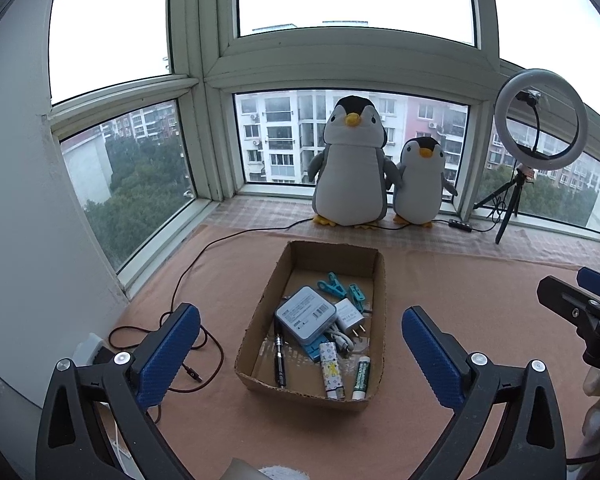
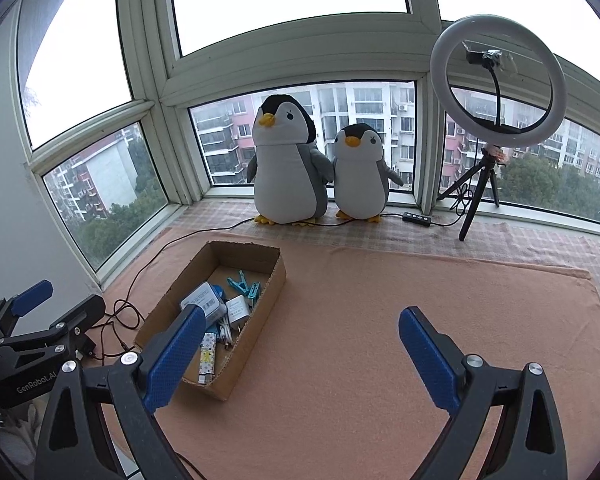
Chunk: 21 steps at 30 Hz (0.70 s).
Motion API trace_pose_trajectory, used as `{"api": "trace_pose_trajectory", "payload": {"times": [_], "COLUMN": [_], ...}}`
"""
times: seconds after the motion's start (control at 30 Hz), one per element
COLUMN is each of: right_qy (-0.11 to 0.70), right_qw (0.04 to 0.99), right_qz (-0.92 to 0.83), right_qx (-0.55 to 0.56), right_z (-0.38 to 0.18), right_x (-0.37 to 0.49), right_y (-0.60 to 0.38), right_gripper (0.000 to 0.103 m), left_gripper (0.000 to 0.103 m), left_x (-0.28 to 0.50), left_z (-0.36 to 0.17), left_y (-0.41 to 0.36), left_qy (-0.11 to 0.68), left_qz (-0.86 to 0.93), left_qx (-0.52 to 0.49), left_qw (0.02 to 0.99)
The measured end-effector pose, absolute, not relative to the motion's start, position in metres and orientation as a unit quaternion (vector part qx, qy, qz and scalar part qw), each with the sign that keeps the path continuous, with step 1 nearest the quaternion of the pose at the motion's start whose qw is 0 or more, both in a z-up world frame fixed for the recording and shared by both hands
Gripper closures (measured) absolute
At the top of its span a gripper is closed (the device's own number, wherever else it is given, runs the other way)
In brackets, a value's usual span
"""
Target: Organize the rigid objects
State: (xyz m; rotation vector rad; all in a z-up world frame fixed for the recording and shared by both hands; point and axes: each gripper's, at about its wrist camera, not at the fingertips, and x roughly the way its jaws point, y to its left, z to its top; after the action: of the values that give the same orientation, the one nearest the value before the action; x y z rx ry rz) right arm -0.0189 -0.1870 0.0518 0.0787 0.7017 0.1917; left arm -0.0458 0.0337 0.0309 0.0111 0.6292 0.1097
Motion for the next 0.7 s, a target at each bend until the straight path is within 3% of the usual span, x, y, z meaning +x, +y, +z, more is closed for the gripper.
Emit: {"api": "trace_pose_trajectory", "payload": {"times": [0.7], "right_qy": [0.349], "right_qw": [0.931], "right_qz": [0.094], "right_qx": [0.040], "right_z": [0.0473], "right_x": [-0.0146], "right_y": [-0.1902], "right_gripper": [0.007], "left_gripper": [0.001], "left_x": [-0.0412], "left_z": [0.0278], "left_y": [0.0327], "left_qy": [0.313], "left_qz": [0.051], "left_qx": [0.006], "left_qw": [0.948]}}
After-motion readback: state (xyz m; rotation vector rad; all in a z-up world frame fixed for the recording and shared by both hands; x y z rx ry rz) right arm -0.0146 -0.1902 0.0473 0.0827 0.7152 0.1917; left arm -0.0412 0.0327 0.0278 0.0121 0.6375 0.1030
